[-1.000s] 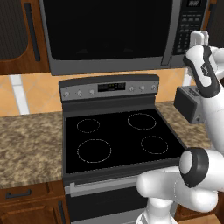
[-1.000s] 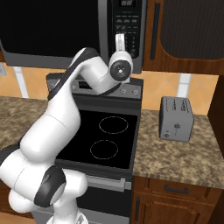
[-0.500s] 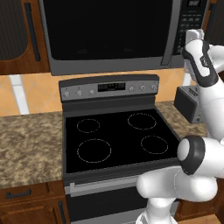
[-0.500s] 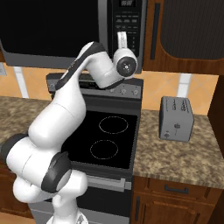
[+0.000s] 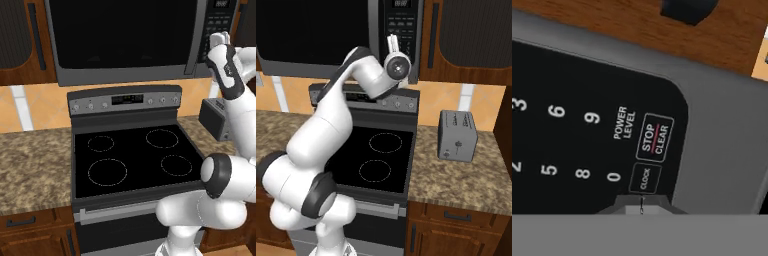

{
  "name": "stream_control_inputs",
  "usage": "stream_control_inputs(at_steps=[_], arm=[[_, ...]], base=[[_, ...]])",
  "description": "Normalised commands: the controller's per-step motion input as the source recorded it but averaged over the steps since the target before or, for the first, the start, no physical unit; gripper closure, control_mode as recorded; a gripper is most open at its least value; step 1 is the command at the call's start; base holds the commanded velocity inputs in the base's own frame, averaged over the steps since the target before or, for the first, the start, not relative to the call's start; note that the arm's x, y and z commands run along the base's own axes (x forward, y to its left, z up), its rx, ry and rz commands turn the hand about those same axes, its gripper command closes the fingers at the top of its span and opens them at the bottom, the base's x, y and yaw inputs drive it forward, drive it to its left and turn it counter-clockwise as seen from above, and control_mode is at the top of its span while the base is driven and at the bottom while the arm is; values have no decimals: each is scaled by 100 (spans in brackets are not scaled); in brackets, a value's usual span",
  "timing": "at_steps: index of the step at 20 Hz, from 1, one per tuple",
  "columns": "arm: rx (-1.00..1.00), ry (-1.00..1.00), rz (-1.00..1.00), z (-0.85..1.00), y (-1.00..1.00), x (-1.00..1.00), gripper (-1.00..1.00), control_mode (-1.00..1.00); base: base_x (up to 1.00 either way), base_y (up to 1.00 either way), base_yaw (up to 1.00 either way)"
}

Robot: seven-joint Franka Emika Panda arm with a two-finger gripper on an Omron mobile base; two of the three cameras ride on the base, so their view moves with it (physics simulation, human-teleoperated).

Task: Open the microwave, place the bowl with waffle inside the microwave, then close the microwave door and turn it on.

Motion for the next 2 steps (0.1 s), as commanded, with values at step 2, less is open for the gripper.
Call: stream_control_inputs(at_steps=[2], arm=[[-33,31,-12,-69,99,100,100,-100]], base=[[0,0,0]])
